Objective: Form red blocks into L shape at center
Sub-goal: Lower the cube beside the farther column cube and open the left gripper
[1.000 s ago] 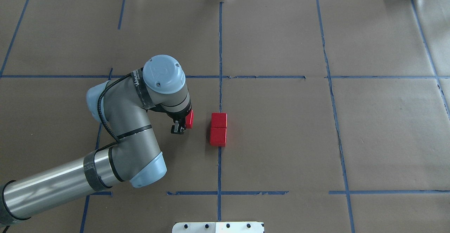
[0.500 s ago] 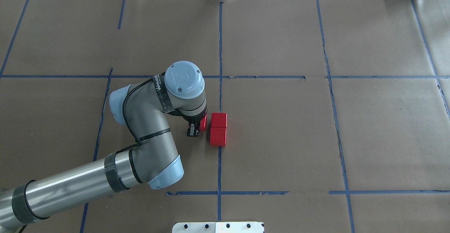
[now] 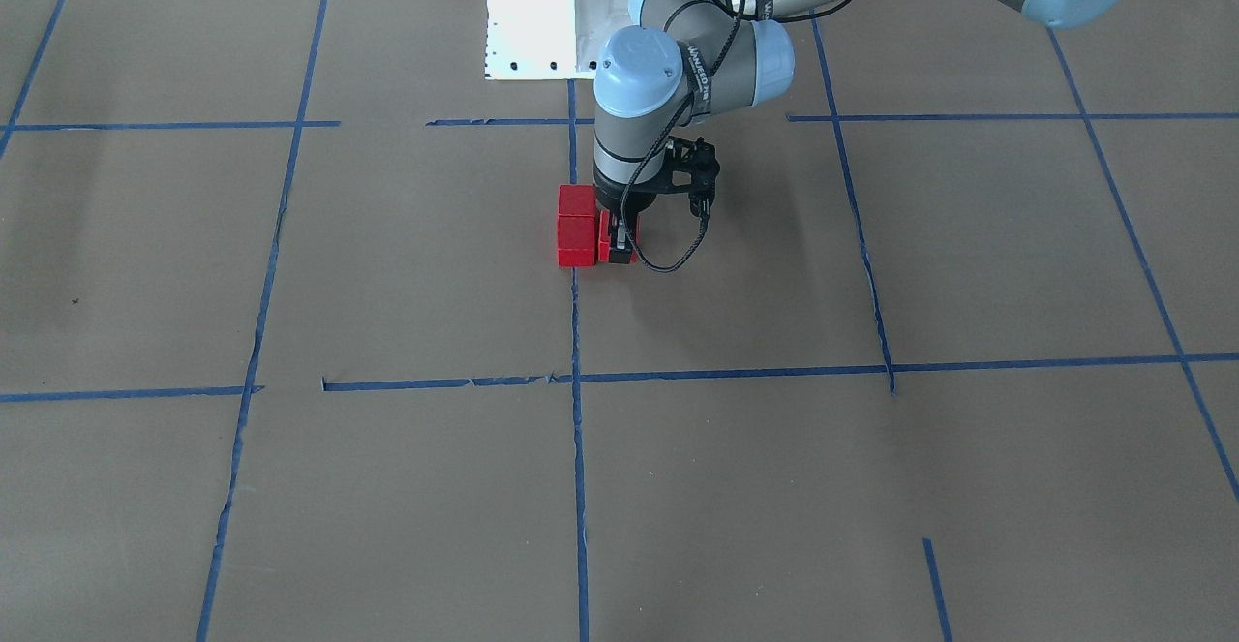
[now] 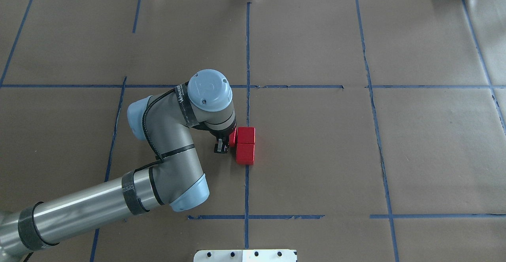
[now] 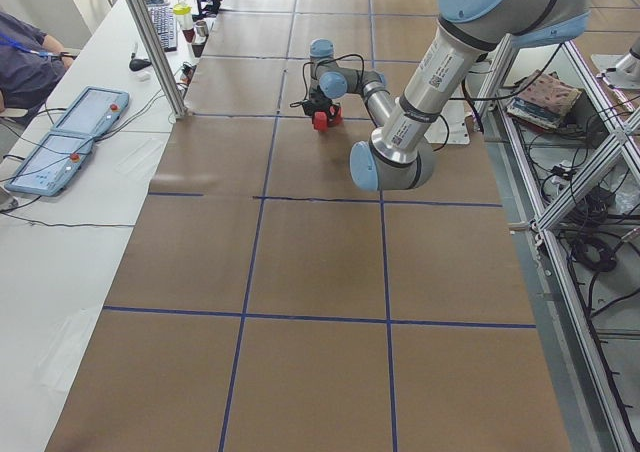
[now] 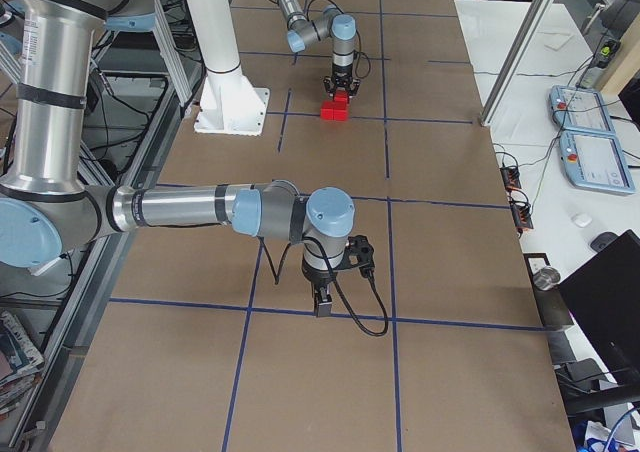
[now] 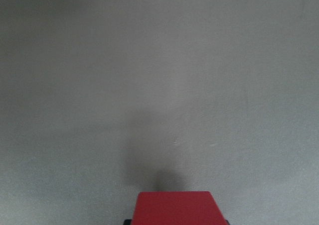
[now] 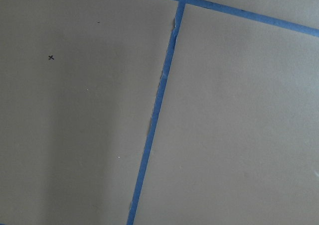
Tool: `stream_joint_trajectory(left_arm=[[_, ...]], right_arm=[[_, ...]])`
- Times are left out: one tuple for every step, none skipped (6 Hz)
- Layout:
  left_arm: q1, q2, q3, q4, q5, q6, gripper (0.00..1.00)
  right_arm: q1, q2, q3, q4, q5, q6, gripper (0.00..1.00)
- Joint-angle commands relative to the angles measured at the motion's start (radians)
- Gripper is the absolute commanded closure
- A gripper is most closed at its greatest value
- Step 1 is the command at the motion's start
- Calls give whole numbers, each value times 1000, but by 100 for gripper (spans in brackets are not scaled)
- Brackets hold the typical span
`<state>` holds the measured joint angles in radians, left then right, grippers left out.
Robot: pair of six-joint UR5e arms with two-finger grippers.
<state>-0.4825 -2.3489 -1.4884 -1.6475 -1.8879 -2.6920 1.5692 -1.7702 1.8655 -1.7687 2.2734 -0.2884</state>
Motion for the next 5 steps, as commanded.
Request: stream_joint_trajectory(left_arm=[[7,-3,10,-1,0,0,88],[7,-3,10,-1,0,0,87],[7,-4,11,-1,0,1,86],[7,-6,11,0,1,0,86],[5,-6,11,2,1,0,86]], right_arm=[[0,-2,0,0,0,0,0],[0,-2,0,0,-2,0,0],[0,-2,0,0,-2,0,0],[0,-2,0,0,-2,0,0],[0,-2,0,0,-2,0,0]])
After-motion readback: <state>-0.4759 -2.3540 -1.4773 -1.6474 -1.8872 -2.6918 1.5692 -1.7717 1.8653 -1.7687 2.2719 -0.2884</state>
